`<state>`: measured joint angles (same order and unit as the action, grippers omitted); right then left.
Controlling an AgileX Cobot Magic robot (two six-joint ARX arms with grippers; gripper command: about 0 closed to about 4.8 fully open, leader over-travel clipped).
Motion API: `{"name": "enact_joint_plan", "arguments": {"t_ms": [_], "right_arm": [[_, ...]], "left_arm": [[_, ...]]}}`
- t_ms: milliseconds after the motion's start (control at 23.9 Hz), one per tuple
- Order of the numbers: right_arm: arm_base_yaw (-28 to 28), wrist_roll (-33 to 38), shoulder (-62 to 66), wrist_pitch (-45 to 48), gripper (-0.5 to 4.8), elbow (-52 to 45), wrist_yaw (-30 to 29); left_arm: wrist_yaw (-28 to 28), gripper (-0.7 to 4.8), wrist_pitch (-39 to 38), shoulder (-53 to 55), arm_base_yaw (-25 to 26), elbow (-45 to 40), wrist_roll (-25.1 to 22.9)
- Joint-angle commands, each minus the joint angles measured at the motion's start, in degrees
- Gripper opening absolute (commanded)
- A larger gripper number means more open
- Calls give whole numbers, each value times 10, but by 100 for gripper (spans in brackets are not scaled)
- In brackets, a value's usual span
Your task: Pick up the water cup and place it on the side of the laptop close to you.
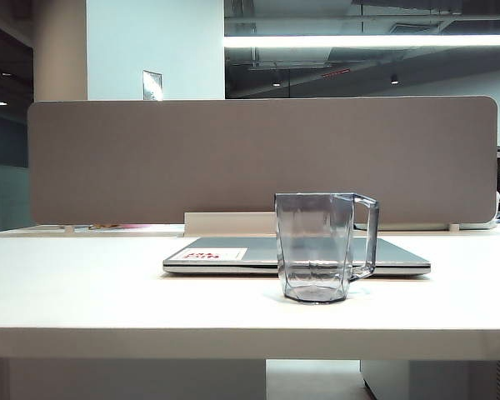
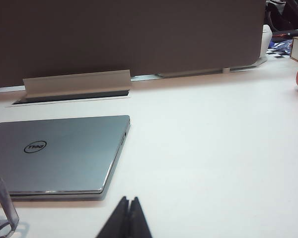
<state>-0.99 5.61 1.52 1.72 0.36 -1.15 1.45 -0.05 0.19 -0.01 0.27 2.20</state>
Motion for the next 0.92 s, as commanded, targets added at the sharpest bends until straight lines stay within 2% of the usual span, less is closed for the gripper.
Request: {"name": "enact_joint_plan", "arguments": {"t_ms": [42,501,919], "right_arm": [[-1,-4,-12,-3,-5,-3,1],[-1,-23,-16,-50,-5,-3,-5],[0,-23,-16,-51,-5,-3,-5]], "left_arm": [[0,-3,5,0,1,2,0],[0,-3,5,0,1,2,0],[0,-4,5,0,1,2,0]]}}
